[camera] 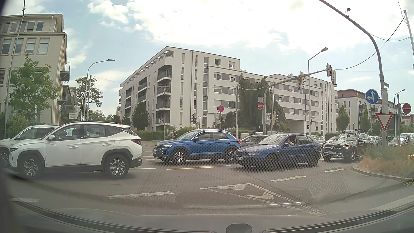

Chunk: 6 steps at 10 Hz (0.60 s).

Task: Follow the waypoints while adhering to traffic rules and regulations

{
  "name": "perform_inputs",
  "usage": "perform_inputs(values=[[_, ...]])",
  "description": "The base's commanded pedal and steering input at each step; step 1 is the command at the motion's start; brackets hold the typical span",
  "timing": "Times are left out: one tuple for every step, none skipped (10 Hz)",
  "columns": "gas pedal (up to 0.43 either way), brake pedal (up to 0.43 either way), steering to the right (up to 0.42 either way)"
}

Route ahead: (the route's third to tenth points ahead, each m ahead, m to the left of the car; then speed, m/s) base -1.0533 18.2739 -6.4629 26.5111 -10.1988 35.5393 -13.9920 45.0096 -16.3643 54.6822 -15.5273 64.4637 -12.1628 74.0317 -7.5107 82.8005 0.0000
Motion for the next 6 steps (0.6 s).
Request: perform_inputs(values=[[0.000,0.335,-0.883],[0.000,0.335,-0.883],[0.000,0.335,-0.883],[0.000,0.335,-0.883],[0.000,0.335,-0.883],[0.000,0.335,-0.883]])
